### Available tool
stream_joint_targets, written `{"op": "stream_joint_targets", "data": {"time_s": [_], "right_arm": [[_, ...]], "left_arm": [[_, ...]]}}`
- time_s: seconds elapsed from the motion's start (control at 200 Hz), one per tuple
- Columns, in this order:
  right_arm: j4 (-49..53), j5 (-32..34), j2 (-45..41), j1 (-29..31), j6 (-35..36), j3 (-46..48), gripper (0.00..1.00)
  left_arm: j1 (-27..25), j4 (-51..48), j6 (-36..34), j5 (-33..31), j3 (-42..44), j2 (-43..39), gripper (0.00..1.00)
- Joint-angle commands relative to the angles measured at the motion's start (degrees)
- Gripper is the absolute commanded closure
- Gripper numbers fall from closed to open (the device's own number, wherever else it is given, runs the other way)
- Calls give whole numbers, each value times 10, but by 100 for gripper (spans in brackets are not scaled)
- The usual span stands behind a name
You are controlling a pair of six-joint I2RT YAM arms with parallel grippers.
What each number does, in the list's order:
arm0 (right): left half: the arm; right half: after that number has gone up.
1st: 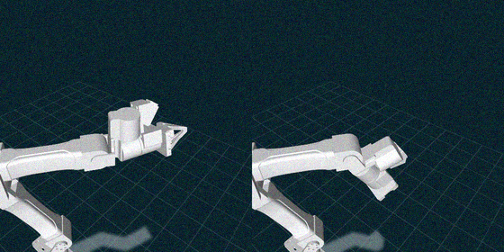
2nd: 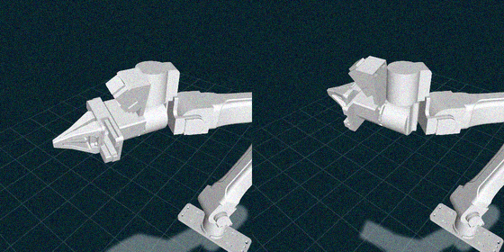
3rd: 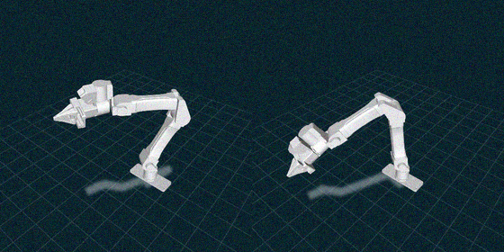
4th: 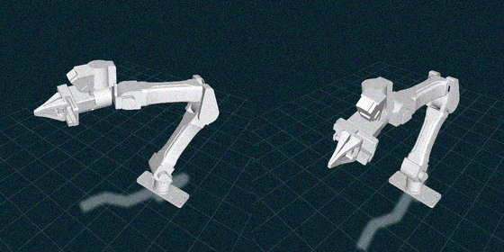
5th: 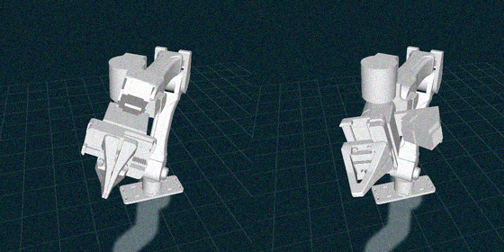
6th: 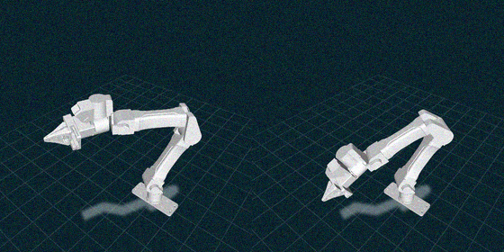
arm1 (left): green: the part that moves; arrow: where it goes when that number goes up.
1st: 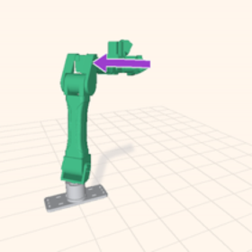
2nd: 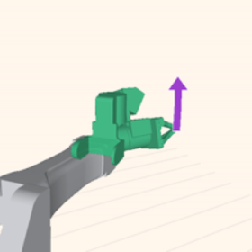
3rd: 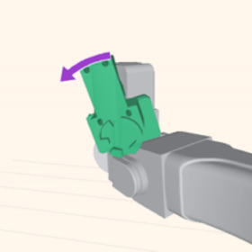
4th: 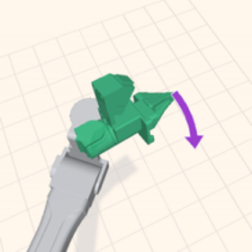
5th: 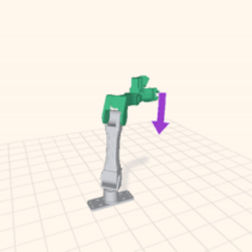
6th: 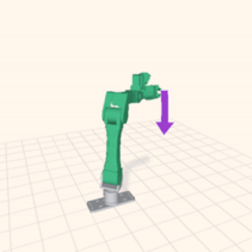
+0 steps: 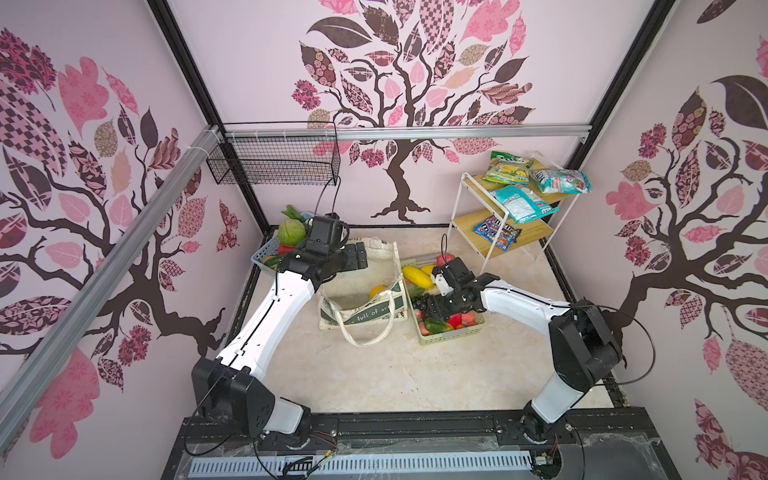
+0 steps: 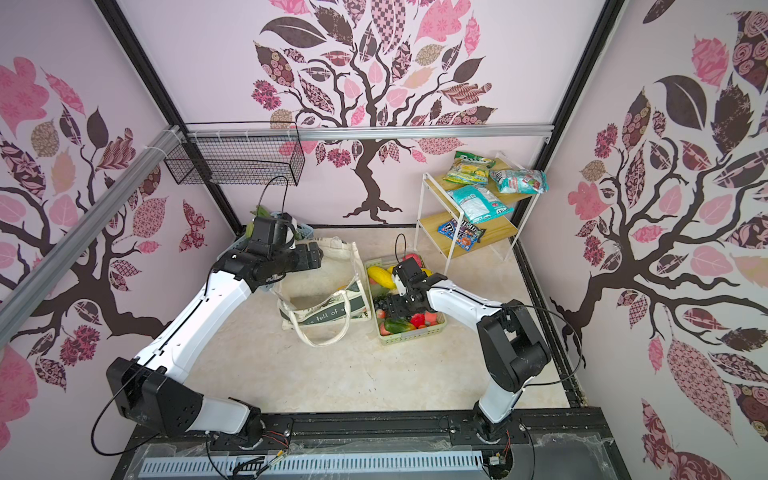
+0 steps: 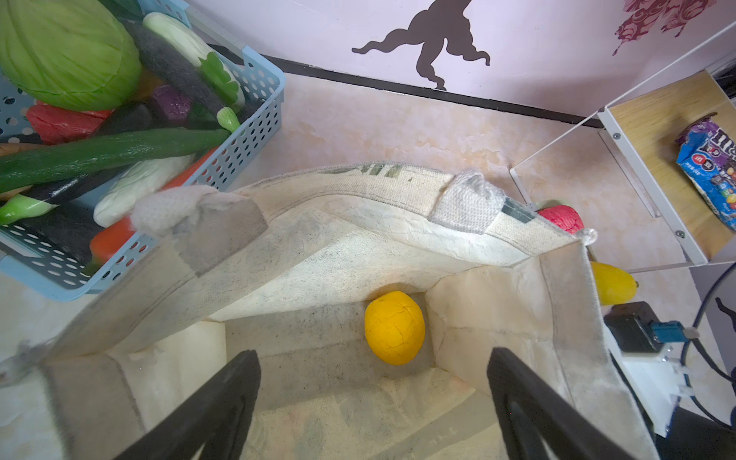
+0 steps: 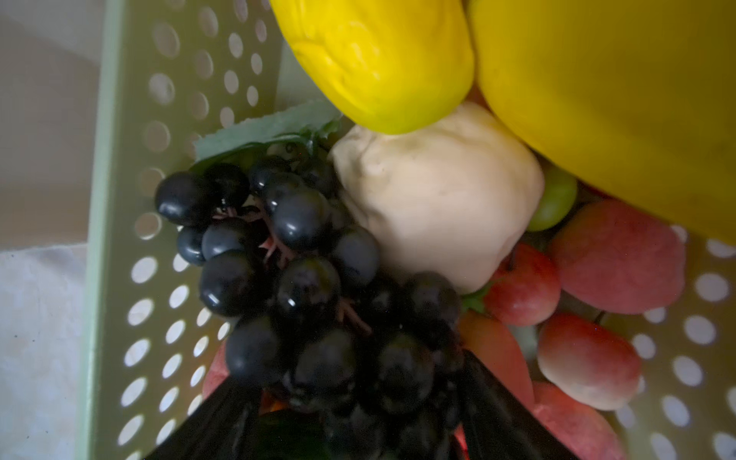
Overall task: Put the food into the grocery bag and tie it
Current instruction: 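Close the right gripper on the black grape bunch in the basket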
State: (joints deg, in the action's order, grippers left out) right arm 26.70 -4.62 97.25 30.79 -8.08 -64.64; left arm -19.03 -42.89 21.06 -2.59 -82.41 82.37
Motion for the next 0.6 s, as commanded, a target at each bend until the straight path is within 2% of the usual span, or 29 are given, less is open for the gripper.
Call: {"op": "stream_joint_targets", "data": {"time_s": [0.0,0.17,0.47,0.595], "right_arm": [[9,32,35,3,7,-13,32],[0,33,30,2,5,-7,42],[-18,30,-39,2,0,1,60],[-32,14,-61,4,-8,7,62]], "left_arm": [[1,8,-1,4,16,-8,7],[2,6,-5,0,17,-11,7],[2,13,-1,5,16,-9,7],[1,13,0,10,16,-8,7]]}}
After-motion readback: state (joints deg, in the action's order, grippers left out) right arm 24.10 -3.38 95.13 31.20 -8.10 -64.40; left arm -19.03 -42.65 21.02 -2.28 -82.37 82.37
